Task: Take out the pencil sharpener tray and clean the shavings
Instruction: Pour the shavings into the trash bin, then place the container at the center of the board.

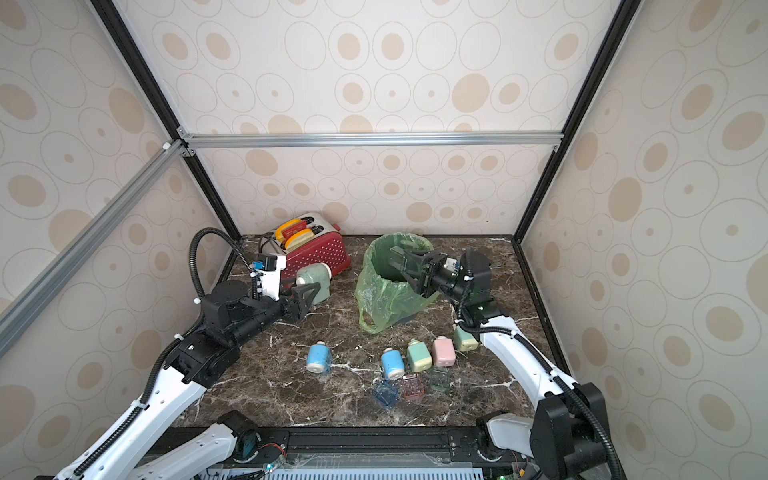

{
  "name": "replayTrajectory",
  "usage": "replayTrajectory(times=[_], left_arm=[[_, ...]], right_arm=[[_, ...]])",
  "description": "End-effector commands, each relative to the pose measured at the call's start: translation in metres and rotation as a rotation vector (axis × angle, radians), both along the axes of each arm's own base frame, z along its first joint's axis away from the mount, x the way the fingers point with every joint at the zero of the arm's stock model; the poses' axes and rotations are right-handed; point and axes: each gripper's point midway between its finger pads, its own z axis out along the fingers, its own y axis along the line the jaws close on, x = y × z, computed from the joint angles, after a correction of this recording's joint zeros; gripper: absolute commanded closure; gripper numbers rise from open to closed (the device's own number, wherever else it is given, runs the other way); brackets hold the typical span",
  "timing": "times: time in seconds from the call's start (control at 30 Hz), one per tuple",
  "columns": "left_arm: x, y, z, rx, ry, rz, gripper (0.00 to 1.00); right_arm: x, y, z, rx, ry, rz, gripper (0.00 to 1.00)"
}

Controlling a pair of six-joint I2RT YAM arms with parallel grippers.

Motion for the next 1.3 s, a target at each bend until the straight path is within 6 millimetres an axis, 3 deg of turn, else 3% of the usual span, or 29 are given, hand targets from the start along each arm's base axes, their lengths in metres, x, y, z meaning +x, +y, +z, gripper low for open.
replayTrajectory(times=[0.0,0.07,0.2,0.4,0.53,0.73,0.83,0.93,1.13,1.27], left_arm=[[-0.001,0.000,0.024,-0.036,-0.068,-0.006,1.00],[-0.002,0.001,0.024,-0.036,-0.068,-0.006,1.00],[-0.002,0.003,0.025,-0.034,-0.070,0.004,1.00],[0.000,0.005,0.023,-0.032,-0.072,0.023,1.00],[0.002,0.004,0.023,-0.032,-0.067,0.025,1.00],[0.002,0.007,0.022,-0.029,-0.070,0.038,1.00],[0.002,0.008,0.021,-0.029,-0.067,0.042,1.00],[0.002,0.008,0.020,-0.028,-0.066,0.042,1.00],[0.003,0.006,0.018,-0.031,-0.061,0.039,1.00],[0.006,0.003,0.016,-0.033,-0.053,0.032,1.00]], right_arm=[[-0.008,0.002,0.057,0.001,-0.169,0.031,1.00],[-0.017,0.005,0.085,-0.088,-0.306,0.087,1.00],[-0.047,0.009,0.099,-0.339,-0.500,0.182,1.00],[-0.103,0.029,0.073,-0.611,-0.773,0.353,1.00],[-0.147,0.051,0.020,-0.874,-0.913,0.504,1.00],[-0.205,0.093,-0.086,-1.194,-1.055,0.744,1.00],[-0.223,0.110,-0.132,-1.279,-1.044,0.782,1.00],[-0.234,0.123,-0.163,-1.275,-1.023,0.773,1.00],[-0.240,0.110,-0.213,-1.360,-0.948,0.793,1.00],[-0.252,0.110,-0.235,-1.346,-0.932,0.885,1.00]])
